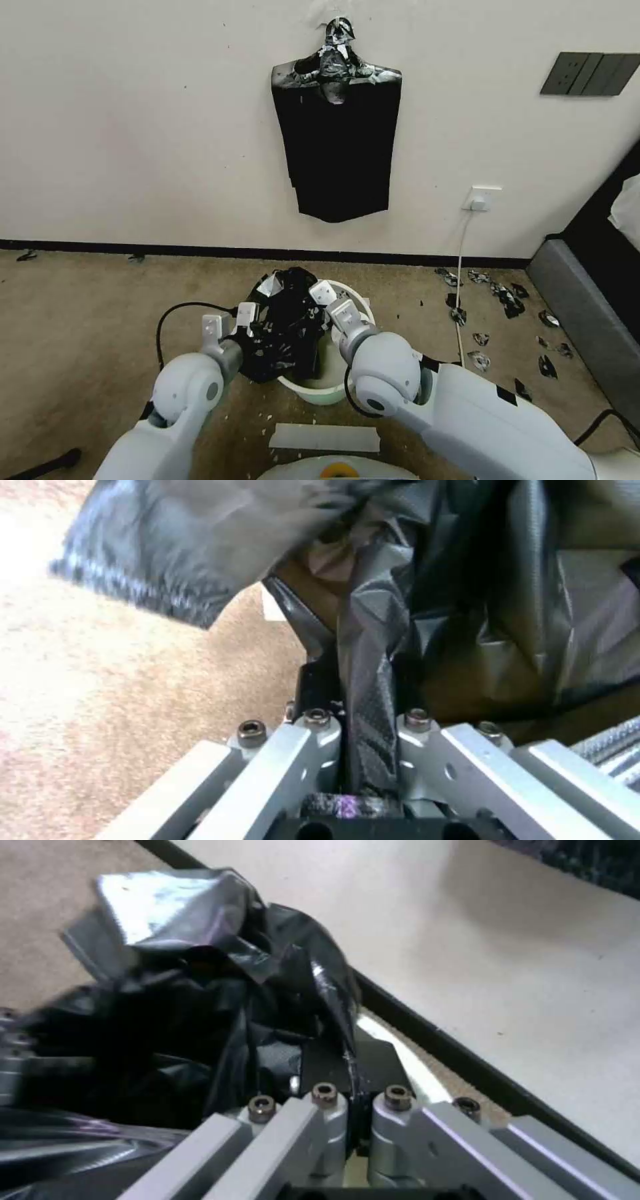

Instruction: Place a trash bag onto the trash bin.

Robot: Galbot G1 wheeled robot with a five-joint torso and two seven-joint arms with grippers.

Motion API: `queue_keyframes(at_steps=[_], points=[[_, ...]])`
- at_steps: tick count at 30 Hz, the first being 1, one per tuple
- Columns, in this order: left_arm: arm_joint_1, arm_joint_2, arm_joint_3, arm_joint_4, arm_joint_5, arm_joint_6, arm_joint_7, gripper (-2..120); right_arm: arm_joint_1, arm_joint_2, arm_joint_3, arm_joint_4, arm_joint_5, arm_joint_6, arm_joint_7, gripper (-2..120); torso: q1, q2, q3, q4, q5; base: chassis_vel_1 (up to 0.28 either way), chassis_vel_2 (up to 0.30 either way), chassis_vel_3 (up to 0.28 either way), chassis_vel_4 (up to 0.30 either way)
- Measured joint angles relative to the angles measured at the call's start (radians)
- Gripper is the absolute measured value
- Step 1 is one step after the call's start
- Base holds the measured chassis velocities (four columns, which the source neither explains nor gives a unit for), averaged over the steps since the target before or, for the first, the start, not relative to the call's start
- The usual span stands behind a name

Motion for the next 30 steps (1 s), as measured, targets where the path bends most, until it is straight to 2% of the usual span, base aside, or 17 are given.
queue_keyframes(at_steps=[30], points=[[0.112, -0.033, -0.116, -0.067, 0.009, -0.091, 0.001, 5, -0.013, -0.098, 0.098, -0.027, -0.029, 0.022, -0.043, 0, 0.000, 0.000, 0.000, 0.0000, 0.0001, 0.000, 0.000, 0.000, 0.000]])
